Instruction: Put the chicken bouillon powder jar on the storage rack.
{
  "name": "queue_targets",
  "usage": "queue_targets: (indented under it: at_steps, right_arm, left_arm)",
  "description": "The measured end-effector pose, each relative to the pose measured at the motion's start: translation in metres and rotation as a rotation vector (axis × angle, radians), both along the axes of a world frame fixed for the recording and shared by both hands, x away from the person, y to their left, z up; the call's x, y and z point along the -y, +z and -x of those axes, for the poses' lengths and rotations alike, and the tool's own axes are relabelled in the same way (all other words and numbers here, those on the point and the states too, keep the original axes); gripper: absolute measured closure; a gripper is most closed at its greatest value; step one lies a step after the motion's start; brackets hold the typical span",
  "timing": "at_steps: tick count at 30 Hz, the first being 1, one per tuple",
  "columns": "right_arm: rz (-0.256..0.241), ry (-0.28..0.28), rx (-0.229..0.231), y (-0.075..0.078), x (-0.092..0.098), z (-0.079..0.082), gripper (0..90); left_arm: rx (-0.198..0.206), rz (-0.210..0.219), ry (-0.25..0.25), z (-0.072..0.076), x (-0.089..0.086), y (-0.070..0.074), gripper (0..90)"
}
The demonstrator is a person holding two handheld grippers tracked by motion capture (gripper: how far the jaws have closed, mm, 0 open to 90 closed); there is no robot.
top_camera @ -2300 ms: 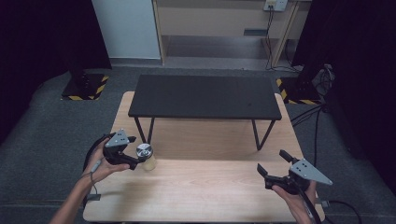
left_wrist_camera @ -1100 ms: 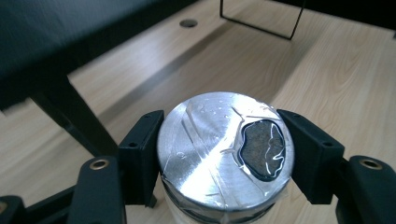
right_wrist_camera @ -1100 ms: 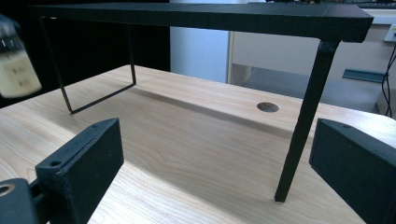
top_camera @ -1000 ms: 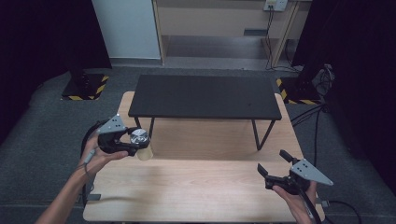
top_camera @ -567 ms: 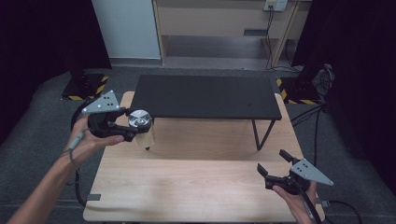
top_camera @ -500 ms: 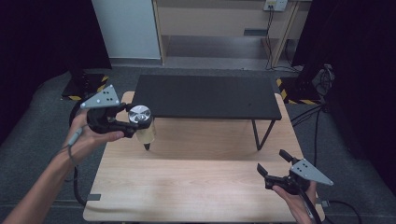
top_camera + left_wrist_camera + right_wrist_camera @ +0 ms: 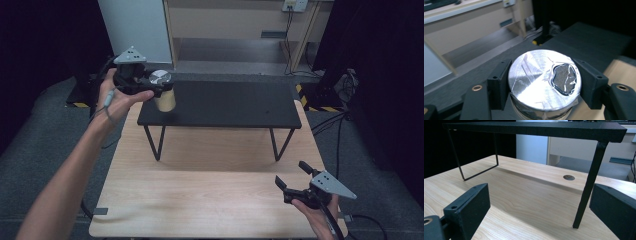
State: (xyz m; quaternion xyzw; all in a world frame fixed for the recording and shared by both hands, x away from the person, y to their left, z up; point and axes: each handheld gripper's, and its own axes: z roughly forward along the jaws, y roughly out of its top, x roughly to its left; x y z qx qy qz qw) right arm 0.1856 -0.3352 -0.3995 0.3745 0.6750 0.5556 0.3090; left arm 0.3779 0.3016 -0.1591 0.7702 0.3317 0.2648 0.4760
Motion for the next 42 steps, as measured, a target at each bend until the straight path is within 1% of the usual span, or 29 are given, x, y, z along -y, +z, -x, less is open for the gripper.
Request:
queue_targets:
  at_steps: [1,4,6,9,11,12,15,16,17,19,21,23,24,25,26,27,29,30,31,36,42]
  right_arm:
    - [0.0,-0.002,-0.002,0.0,0.0,0.0,3.3]
    - [-0.004,-0.005,-0.002,-0.001,0.001,0.001,3.3]
    - [-0.004,-0.004,-0.002,-0.001,0.002,0.001,3.4]
    - [-0.003,0.002,-0.005,-0.001,0.002,0.0,3.7]
    - [-0.001,0.006,-0.008,-0.001,0.002,0.0,3.7]
    - [-0.001,0.008,-0.009,-0.002,0.002,-0.001,3.8]
    - [-0.002,0.009,-0.008,-0.001,0.001,-0.001,3.8]
    - [-0.005,0.009,-0.007,-0.001,0.001,-0.001,3.7]
    - [-0.005,0.009,-0.007,-0.001,0.001,-0.001,3.7]
    - [-0.006,0.009,-0.008,-0.001,0.002,0.0,3.7]
    - [-0.004,0.01,-0.009,-0.002,0.002,0.0,3.7]
    - [-0.004,0.01,-0.007,-0.002,0.002,0.001,3.7]
    - [-0.005,0.01,-0.006,-0.002,0.002,0.001,3.8]
    - [-0.006,0.01,-0.003,-0.002,0.003,0.001,3.7]
    - [-0.006,0.01,-0.003,-0.002,0.003,0.001,3.7]
    - [-0.007,0.009,-0.002,-0.002,0.003,0.001,3.8]
    - [-0.007,0.009,0.0,-0.002,0.003,0.001,3.8]
    - [-0.006,0.01,-0.001,-0.001,0.003,0.002,3.7]
    - [-0.007,0.009,0.0,-0.001,0.002,0.002,3.8]
    - [-0.007,0.013,0.002,-0.001,0.002,0.003,3.8]
    - [-0.005,0.017,0.005,0.001,0.0,0.003,3.8]
  left_arm:
    - [-0.002,-0.005,0.017,-0.005,0.003,-0.002,34.4]
    - [-0.018,-0.02,0.046,-0.02,0.007,-0.007,34.4]
    - [-0.012,-0.023,0.056,-0.026,0.009,-0.013,34.4]
    - [-0.037,-0.016,0.047,-0.036,0.008,-0.019,34.3]
    - [-0.037,-0.04,0.043,-0.039,0.012,-0.021,34.3]
    - [-0.038,-0.041,0.042,-0.04,0.013,-0.022,34.3]
    - [-0.051,-0.027,0.04,-0.044,0.013,-0.025,34.4]
    - [-0.057,-0.012,0.047,-0.046,0.014,-0.028,34.3]
    - [-0.057,-0.012,0.047,-0.046,0.014,-0.028,34.3]
    - [-0.063,0.0,0.048,-0.047,0.013,-0.033,34.3]
    - [-0.069,0.04,0.064,-0.047,0.009,-0.038,34.3]
    - [-0.066,0.062,0.054,-0.048,0.004,-0.042,34.3]
    - [-0.071,0.073,0.044,-0.049,0.001,-0.043,34.1]
    - [-0.093,0.09,0.043,-0.05,-0.002,-0.042,27.8]
    - [-0.093,0.09,0.043,-0.05,-0.002,-0.042,19.9]
    - [-0.088,0.093,0.047,-0.048,-0.003,-0.042,19.9]
    - [-0.092,0.103,0.045,-0.044,-0.008,-0.04,10.9]
    - [-0.081,0.106,0.051,-0.039,-0.011,-0.04,8.3]
    - [-0.076,0.108,0.052,-0.035,-0.014,-0.038,7.8]
    - [-0.053,0.139,0.024,-0.01,-0.036,-0.031,6.3]
    - [-0.03,0.132,-0.026,0.027,-0.058,-0.024,4.4]
